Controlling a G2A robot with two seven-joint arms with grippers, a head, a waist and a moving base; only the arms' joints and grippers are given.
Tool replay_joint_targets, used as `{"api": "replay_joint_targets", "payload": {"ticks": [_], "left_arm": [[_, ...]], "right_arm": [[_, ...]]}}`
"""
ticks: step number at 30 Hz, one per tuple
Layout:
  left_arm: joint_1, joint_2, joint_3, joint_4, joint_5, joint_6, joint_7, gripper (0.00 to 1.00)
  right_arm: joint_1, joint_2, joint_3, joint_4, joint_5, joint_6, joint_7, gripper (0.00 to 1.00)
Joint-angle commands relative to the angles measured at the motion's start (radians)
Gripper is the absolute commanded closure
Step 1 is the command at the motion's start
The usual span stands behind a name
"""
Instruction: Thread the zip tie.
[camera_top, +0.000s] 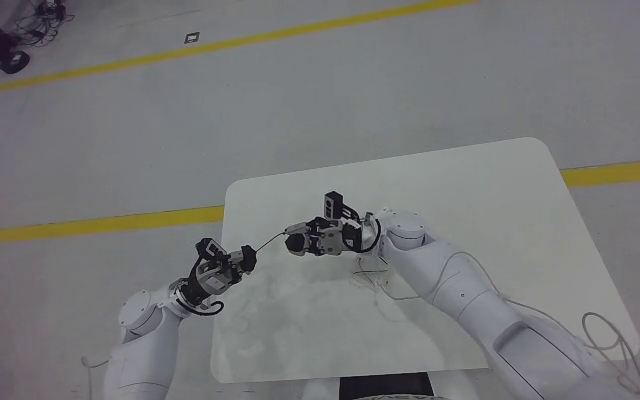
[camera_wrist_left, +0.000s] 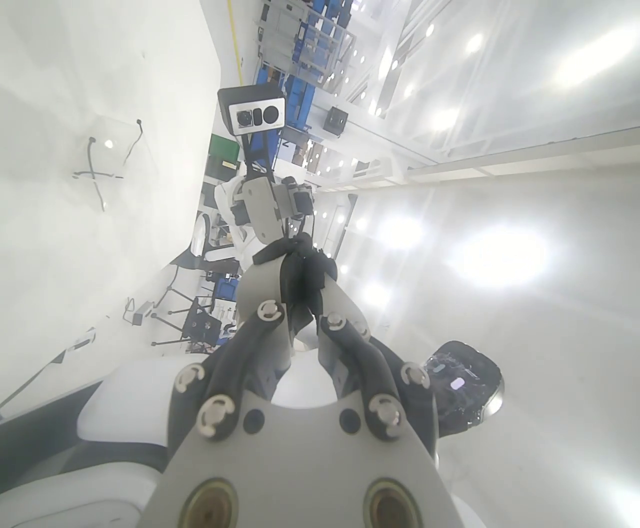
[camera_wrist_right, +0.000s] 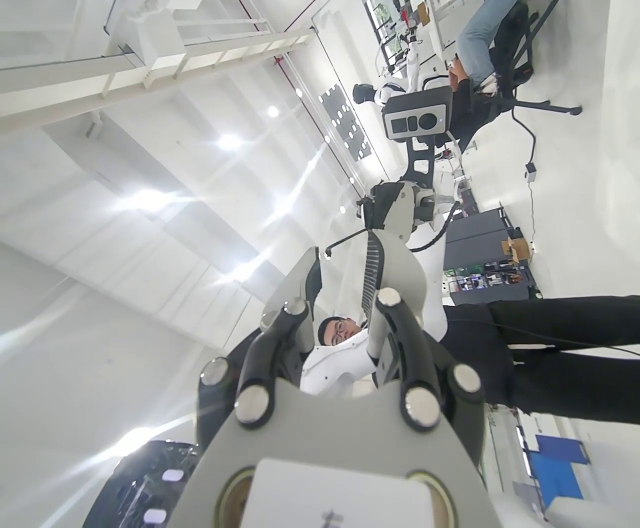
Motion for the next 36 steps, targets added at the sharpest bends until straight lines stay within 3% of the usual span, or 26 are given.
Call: {"api": "replay_joint_targets", "payload": {"ticks": [1, 11, 24, 31, 32, 33, 34, 35, 36], "left_arm": [[0.0, 0.0, 0.0, 0.0, 0.0, 0.0, 0.0, 1.0], [0.0, 0.0, 0.0, 0.0, 0.0, 0.0, 0.0, 1.0], [0.0, 0.0, 0.0, 0.0, 0.0, 0.0, 0.0, 1.0], [0.0, 0.0, 0.0, 0.0, 0.0, 0.0, 0.0, 1.0], [0.0, 0.0, 0.0, 0.0, 0.0, 0.0, 0.0, 0.85], [0.0, 0.0, 0.0, 0.0, 0.0, 0.0, 0.0, 0.58], [0.0, 0.0, 0.0, 0.0, 0.0, 0.0, 0.0, 0.16], [-0.002, -0.001, 0.005, -0.004, -0.007, -0.001, 0.021, 0.0], [-0.002, -0.003, 0.01, -0.01, -0.016, -0.002, 0.033, 0.0]], "right_arm": [[0.001, 0.0, -0.001, -0.005, -0.002, 0.0, 0.0, 0.79], [0.016, -0.002, -0.013, -0.012, -0.012, 0.005, -0.006, 0.83], [0.038, -0.007, -0.028, 0.004, -0.022, 0.004, -0.011, 1.0], [0.035, -0.006, -0.033, -0.004, -0.046, -0.009, -0.027, 1.0], [0.034, -0.005, -0.033, -0.007, -0.05, -0.01, -0.03, 1.0], [0.032, -0.004, -0.032, -0.01, -0.055, -0.011, -0.037, 1.0], [0.027, -0.003, -0.031, -0.016, -0.058, -0.013, -0.043, 1.0], [0.022, -0.001, -0.028, -0.02, -0.056, -0.016, -0.052, 1.0], [0.017, 0.0, -0.025, -0.025, -0.056, -0.017, -0.059, 1.0]]}}
